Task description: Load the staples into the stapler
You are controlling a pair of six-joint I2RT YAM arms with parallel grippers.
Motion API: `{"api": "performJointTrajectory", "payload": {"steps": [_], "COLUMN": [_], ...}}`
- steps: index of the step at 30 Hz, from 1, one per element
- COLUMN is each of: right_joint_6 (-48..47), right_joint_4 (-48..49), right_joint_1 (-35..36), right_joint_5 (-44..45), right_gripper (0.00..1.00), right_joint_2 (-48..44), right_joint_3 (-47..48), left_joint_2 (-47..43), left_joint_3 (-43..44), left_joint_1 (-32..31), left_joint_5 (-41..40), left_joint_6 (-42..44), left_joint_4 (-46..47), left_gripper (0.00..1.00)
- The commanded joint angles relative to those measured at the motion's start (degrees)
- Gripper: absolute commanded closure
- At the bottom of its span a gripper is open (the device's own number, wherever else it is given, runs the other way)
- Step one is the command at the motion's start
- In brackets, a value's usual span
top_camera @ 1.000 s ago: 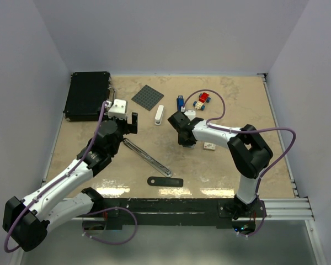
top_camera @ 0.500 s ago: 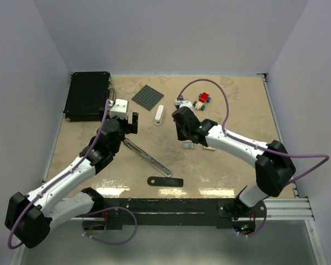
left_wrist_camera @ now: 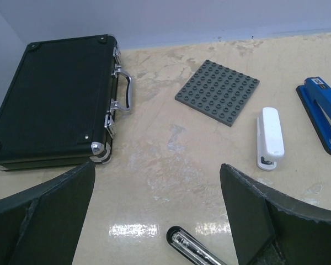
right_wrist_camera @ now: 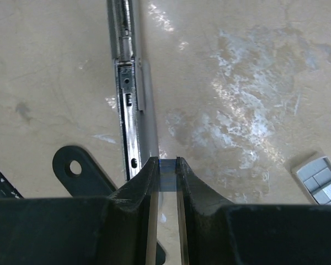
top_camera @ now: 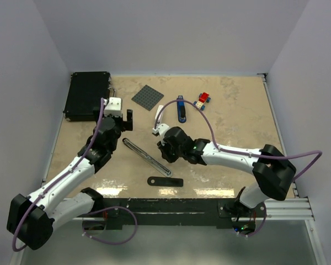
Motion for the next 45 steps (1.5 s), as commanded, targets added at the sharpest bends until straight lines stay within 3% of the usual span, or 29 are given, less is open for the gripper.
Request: {"api": "performJointTrajectory", "payload": {"steps": [1,12,45], "right_joint_6": [-4.5,-6.4,-5.9], "right_joint_4": [6.2,7.0,9.9], "right_joint_1": [1.1,3.0,3.8], "right_joint_5": [-6.4,-10.4,-5.6], "right_gripper": [0.93,0.93,0.98], "right_joint_2": [-1.6,1.3,6.1], "right_joint_3": [-1.0,-1.0,-2.6], "left_joint_2": [0.1,0.5,1.7], "left_joint_3": [-0.1,0.3,0.8], "left_joint_1": [0.8,1.2,1.2], "left_joint_5": [-0.5,-1.6,-1.1], "left_joint_6": [0.0,1.4,1.9], "left_joint_4": [3.5,3.2,3.3], "left_gripper": [0.0,0.0,0.0]}}
